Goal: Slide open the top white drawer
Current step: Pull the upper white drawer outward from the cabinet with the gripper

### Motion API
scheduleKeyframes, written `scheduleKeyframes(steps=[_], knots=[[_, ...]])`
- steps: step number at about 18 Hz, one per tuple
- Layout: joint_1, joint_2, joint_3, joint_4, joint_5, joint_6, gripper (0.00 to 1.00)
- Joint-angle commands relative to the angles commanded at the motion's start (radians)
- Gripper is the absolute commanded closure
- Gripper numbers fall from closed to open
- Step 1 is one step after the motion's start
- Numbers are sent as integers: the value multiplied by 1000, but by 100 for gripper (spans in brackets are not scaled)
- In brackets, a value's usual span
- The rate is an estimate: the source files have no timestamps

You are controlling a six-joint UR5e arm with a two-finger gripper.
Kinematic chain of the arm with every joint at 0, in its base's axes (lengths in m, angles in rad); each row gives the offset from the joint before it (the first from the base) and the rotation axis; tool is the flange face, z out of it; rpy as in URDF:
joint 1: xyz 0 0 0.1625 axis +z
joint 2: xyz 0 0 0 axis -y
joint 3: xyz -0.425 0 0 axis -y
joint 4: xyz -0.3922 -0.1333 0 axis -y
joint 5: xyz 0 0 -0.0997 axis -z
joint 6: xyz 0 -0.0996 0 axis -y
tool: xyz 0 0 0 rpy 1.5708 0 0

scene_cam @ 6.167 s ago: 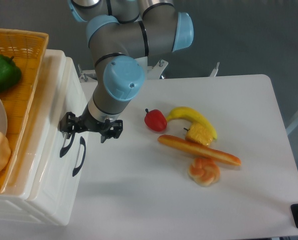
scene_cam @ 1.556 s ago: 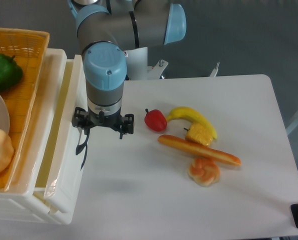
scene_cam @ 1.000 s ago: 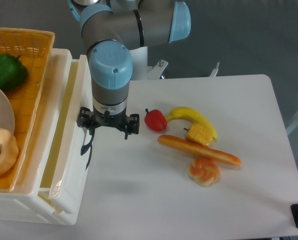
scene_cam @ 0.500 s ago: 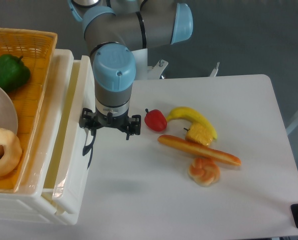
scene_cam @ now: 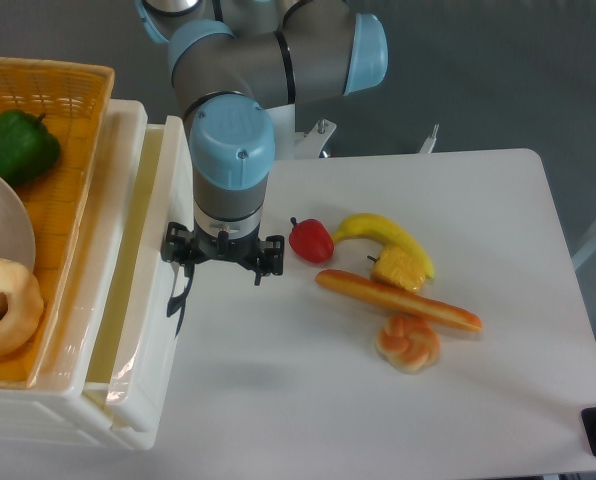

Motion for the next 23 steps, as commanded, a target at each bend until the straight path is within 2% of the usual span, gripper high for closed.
scheduleKeyframes(steps=[23], knots=[[68, -5, 15, 6, 0, 15, 0]])
